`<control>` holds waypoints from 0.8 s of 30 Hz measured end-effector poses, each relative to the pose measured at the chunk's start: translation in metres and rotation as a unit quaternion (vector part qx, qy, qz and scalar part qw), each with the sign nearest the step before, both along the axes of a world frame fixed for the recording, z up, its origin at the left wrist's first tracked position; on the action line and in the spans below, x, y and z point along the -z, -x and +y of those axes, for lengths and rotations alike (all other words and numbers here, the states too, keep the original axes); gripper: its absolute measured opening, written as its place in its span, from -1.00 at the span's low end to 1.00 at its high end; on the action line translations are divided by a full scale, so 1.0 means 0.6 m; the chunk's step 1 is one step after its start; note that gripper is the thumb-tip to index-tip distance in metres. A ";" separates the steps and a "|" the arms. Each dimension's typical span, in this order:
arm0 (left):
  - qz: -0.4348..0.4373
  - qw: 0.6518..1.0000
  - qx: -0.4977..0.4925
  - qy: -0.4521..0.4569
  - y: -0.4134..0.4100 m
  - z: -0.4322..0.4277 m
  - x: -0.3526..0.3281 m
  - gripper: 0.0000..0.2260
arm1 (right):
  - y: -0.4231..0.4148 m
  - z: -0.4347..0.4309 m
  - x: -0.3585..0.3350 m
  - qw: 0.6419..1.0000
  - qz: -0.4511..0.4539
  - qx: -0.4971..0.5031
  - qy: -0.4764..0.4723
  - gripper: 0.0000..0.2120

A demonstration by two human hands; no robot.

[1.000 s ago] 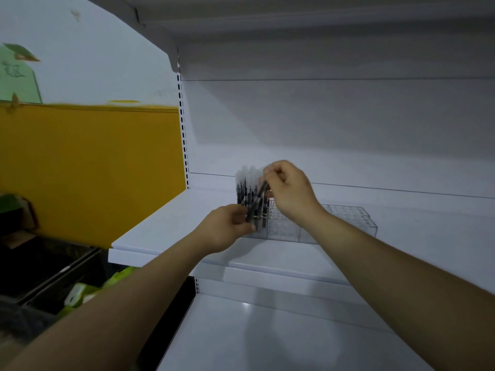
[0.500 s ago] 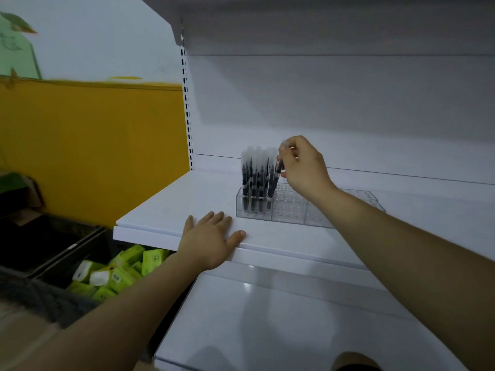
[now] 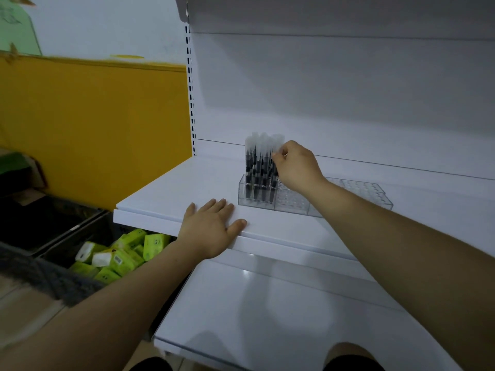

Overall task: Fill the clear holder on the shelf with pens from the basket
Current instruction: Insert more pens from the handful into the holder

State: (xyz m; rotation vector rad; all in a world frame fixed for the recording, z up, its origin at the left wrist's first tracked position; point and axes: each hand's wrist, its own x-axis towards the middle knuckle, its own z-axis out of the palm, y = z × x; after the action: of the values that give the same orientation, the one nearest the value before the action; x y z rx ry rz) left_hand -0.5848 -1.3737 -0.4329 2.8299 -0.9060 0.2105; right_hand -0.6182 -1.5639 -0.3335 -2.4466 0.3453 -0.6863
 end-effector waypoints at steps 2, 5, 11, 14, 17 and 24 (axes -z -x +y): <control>0.006 1.000 -0.001 -0.004 0.001 0.000 -0.002 -0.43 | 0.006 0.001 -0.003 1.000 0.011 0.004 0.019 -0.68; 0.019 1.000 0.001 -0.011 0.003 0.000 -0.011 -0.42 | 0.011 -0.004 -0.010 1.000 0.009 0.009 0.017 -0.63; 0.076 0.996 -0.017 0.038 0.008 0.009 -0.034 -0.41 | 0.014 0.003 -0.027 0.996 -0.041 -0.028 0.069 -0.54; 0.085 0.992 -0.051 0.073 0.022 0.031 -0.041 -0.39 | 0.021 0.032 -0.032 0.993 -0.043 -0.060 0.096 -0.53; 0.095 0.985 -0.082 0.119 0.055 0.070 -0.045 -0.39 | 0.037 0.071 -0.030 0.989 -0.028 -0.101 0.103 -0.53; 0.139 0.963 -0.163 0.166 0.175 0.186 -0.046 -0.38 | 0.092 0.180 0.006 0.971 0.056 -0.202 0.117 -0.47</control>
State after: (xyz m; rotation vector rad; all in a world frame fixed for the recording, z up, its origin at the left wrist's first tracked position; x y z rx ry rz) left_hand -0.6896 -1.2622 -0.4052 2.5845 -0.3085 0.0004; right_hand -0.6733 -1.4558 -0.3373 -2.6679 -0.2034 -0.4309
